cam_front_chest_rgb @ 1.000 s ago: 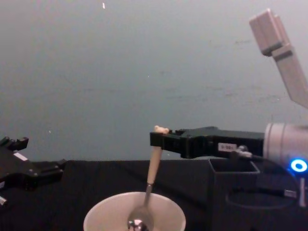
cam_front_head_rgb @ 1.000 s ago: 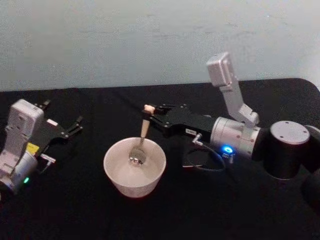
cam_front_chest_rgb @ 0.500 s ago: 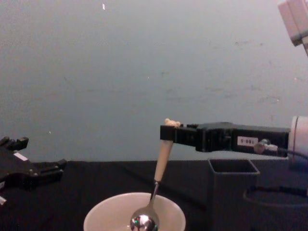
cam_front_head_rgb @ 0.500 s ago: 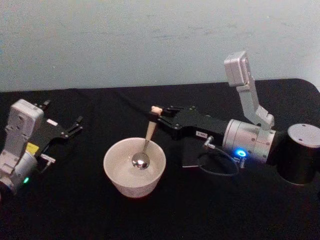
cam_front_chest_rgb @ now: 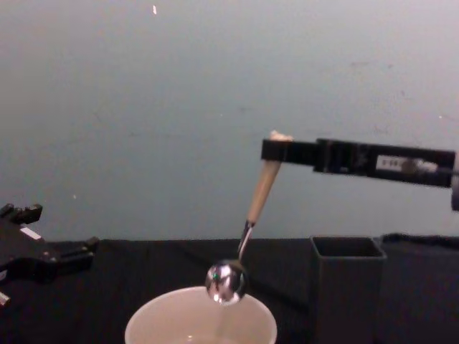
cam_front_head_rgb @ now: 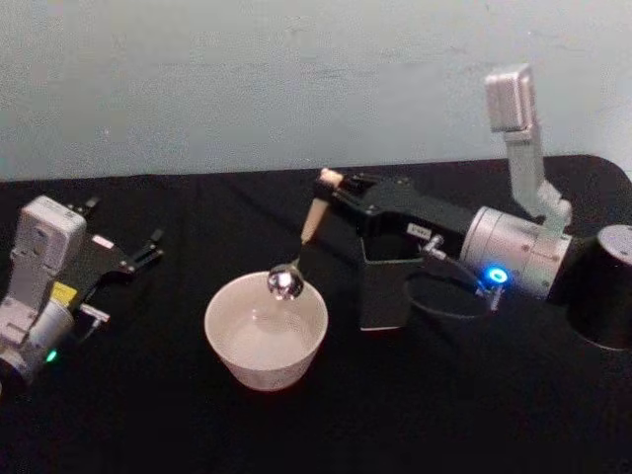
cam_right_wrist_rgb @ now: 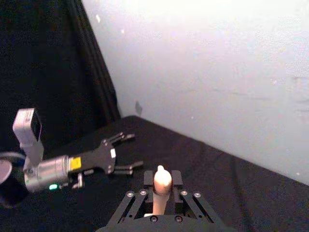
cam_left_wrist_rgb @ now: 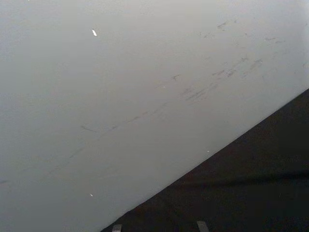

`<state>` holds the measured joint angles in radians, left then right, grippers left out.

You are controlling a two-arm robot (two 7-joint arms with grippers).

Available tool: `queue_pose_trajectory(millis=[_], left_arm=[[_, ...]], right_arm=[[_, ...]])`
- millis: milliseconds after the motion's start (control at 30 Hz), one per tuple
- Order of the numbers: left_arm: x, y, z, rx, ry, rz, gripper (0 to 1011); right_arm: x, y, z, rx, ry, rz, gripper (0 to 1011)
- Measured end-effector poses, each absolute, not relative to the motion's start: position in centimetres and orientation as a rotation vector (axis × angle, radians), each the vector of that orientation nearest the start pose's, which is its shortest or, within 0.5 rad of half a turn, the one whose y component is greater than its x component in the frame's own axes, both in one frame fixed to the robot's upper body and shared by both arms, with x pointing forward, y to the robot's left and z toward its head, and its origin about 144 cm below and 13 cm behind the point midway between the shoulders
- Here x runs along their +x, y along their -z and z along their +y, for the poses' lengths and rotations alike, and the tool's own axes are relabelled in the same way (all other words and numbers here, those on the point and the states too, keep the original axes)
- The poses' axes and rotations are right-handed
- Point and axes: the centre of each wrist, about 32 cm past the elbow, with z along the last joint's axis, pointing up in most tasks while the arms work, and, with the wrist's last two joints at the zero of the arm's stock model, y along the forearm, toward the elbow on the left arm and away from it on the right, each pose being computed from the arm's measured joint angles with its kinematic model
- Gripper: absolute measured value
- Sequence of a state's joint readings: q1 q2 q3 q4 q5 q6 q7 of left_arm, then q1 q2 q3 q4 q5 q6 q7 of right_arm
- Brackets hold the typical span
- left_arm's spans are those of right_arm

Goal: Pick up the stirring spoon with one hand, stir inside the cup, then place it back in its original position.

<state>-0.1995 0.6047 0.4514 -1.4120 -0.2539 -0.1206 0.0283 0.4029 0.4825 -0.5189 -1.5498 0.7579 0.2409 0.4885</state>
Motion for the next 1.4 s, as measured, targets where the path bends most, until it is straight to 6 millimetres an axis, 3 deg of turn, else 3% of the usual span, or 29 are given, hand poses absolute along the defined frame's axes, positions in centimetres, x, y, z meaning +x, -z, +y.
queue_pose_trajectory(millis=[400,833,1100,1400], left_arm=[[48.9,-114.0,31.0,0.304,-1.248,-0.285,1001],[48.9,-114.0,31.0,0.304,-1.248,-0.285,1002],[48.9,-114.0,31.0,0.304,-1.248,-0.285,1001],[48.9,-114.0,31.0,0.304,-1.248,-0.285,1001]], right_arm=[[52.6,-125.6,-25.8,0.112,0.691,0.246,214],[51.5,-126.1,-30.1,0.159,0.776,0.221,214],[51.2,-125.8,-31.3,0.151,0.820,0.196,214],[51.2,-124.9,-31.2,0.111,0.825,0.186,214]])
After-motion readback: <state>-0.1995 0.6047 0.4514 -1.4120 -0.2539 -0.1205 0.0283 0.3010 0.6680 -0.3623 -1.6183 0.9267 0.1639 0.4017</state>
